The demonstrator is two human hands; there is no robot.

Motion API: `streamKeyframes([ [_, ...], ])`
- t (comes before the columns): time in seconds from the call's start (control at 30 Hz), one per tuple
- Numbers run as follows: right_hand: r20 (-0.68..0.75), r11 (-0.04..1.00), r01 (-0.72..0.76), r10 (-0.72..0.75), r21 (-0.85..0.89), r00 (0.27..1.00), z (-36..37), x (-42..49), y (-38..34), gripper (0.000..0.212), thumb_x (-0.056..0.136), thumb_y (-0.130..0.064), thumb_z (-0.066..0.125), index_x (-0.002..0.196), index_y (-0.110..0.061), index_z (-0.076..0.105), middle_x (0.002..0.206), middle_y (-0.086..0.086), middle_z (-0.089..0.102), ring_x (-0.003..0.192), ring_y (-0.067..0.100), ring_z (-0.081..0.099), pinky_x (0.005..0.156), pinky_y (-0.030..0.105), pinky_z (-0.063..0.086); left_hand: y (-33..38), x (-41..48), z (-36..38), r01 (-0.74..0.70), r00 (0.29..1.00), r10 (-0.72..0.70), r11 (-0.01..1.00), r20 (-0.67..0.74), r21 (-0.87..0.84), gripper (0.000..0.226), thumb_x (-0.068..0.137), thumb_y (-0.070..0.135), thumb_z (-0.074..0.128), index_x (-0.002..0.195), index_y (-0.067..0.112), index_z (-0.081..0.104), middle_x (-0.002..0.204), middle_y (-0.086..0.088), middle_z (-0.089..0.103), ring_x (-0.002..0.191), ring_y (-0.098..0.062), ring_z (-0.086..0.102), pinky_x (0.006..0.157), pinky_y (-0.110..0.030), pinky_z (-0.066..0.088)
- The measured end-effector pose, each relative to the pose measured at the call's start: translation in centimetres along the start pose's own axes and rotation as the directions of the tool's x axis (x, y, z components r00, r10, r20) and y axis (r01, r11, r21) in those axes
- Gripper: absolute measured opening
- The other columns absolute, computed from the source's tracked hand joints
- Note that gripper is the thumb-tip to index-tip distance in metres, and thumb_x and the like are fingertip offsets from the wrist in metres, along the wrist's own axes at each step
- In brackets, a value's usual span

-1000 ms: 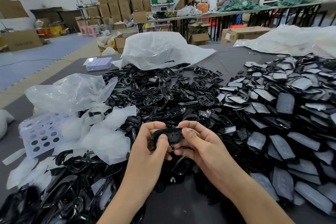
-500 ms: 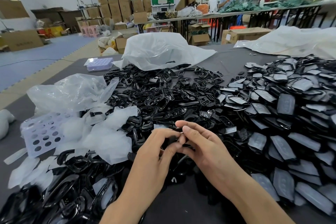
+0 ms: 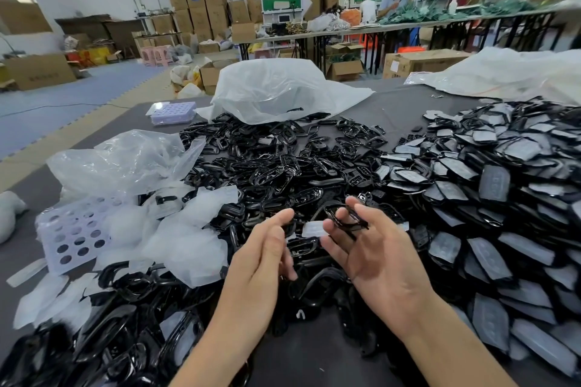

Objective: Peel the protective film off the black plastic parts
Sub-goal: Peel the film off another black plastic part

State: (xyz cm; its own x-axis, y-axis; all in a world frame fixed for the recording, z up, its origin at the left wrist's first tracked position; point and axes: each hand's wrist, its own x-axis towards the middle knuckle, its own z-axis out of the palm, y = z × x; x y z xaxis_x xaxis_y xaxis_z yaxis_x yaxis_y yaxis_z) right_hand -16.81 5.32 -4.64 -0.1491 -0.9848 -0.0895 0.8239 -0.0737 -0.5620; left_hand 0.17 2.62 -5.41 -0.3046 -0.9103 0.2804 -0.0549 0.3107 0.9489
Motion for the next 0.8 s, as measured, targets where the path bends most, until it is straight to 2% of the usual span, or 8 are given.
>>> streamKeyframes([
  [0.07, -0.023, 0.993, 0.010, -0.013, -0.114, 1.000, -0.1, 0.3, 0.3, 0.032, 0.082, -0.017, 0.066, 0.113, -0.011, 0.067, 0.087, 0.005, 0.072, 0.066, 0.015, 0.067, 0.059, 0.028, 0.058, 0.2, 0.1, 0.1, -0.023, 0.999, 0.023, 1.000, -0.028, 0.002, 0.026, 0.099, 0.025, 0.053, 0.114, 0.043, 0.065, 0.076, 0.008, 0.064, 0.069, -0.007, 0.062, 0.069, -0.015, 0.050],
  [0.13, -0.022, 0.963, 0.044, -0.052, -0.268, 0.998, 0.0, 0.4, 0.9, 0.021, 0.094, -0.015, 0.058, 0.107, -0.011, 0.074, 0.088, 0.008, 0.073, 0.060, 0.012, 0.063, 0.055, 0.023, 0.055, 0.3, 0.2, 0.1, 0.004, 0.997, -0.007, 0.999, -0.075, -0.036, 0.020, 0.093, 0.022, 0.064, 0.098, 0.040, 0.069, 0.079, 0.009, 0.068, 0.069, -0.005, 0.062, 0.066, -0.012, 0.049],
  [0.33, 0.195, 0.874, 0.096, -0.002, -0.476, 0.981, 0.0, 0.0, 2.4, 0.031, 0.091, -0.031, 0.056, 0.107, -0.018, 0.078, 0.091, 0.005, 0.074, 0.072, 0.013, 0.068, 0.068, 0.024, 0.057, -0.1, 0.3, -0.1, 0.041, 0.998, -0.043, 0.998, -0.054, -0.053, 0.008, 0.080, 0.028, 0.075, 0.087, 0.027, 0.072, 0.099, 0.012, 0.072, 0.095, -0.006, 0.068, 0.085, -0.026, 0.052],
  [0.43, 0.264, 0.895, 0.074, 0.050, -0.441, 0.963, 0.1, -0.2, 2.3, 0.032, 0.093, -0.032, 0.058, 0.112, -0.014, 0.077, 0.089, 0.007, 0.074, 0.075, 0.015, 0.068, 0.072, 0.026, 0.057, 0.3, 0.2, 0.1, 0.005, 1.000, -0.007, 0.998, -0.029, -0.069, 0.016, 0.090, 0.010, 0.070, 0.089, 0.026, 0.069, 0.077, 0.009, 0.069, 0.072, -0.001, 0.065, 0.069, -0.015, 0.051],
  [0.57, 0.273, 0.884, 0.067, 0.070, -0.463, 0.960, 0.4, -0.6, 1.8, 0.031, 0.095, -0.028, 0.056, 0.113, -0.013, 0.076, 0.097, 0.009, 0.076, 0.079, 0.018, 0.069, 0.074, 0.027, 0.058, 0.6, 0.2, -0.2, -0.034, 0.999, 0.034, 0.999, -0.007, -0.007, 0.025, 0.093, 0.010, 0.066, 0.100, 0.033, 0.061, 0.069, 0.015, 0.065, 0.064, 0.003, 0.059, 0.065, -0.010, 0.047],
  [0.63, 0.258, 0.845, 0.089, 0.060, -0.528, 0.964, 0.5, -0.8, 1.8, 0.031, 0.094, -0.025, 0.056, 0.115, -0.013, 0.075, 0.100, 0.009, 0.076, 0.082, 0.021, 0.070, 0.076, 0.027, 0.058, 0.6, 0.2, -0.6, 0.007, 0.999, -0.008, 1.000, 0.032, 0.011, 0.026, 0.095, 0.015, 0.065, 0.105, 0.039, 0.061, 0.075, 0.010, 0.067, 0.073, -0.007, 0.064, 0.074, -0.017, 0.052],
  [0.73, 0.249, 0.747, 0.153, 0.018, -0.647, 0.968, 0.4, -1.1, 1.6, 0.028, 0.098, -0.017, 0.056, 0.120, -0.011, 0.071, 0.102, 0.012, 0.076, 0.089, 0.028, 0.072, 0.076, 0.027, 0.058, 0.5, 0.3, -1.5, 0.104, 0.982, -0.104, 0.995, 0.156, 0.009, 0.025, 0.093, 0.032, 0.064, 0.116, 0.044, 0.060, 0.098, -0.009, 0.070, 0.101, -0.034, 0.065, 0.096, -0.043, 0.054],
  [0.8, 0.260, 0.715, 0.165, 0.025, -0.679, 0.965, 0.5, -1.3, 1.3, 0.027, 0.099, -0.014, 0.057, 0.123, -0.009, 0.068, 0.102, 0.014, 0.076, 0.092, 0.031, 0.074, 0.077, 0.027, 0.059, 0.6, 0.4, -2.3, 0.122, 0.964, -0.116, 0.992, 0.237, -0.009, 0.031, 0.090, 0.032, 0.063, 0.118, 0.045, 0.060, 0.104, -0.005, 0.071, 0.104, -0.034, 0.065, 0.099, -0.044, 0.053],
])
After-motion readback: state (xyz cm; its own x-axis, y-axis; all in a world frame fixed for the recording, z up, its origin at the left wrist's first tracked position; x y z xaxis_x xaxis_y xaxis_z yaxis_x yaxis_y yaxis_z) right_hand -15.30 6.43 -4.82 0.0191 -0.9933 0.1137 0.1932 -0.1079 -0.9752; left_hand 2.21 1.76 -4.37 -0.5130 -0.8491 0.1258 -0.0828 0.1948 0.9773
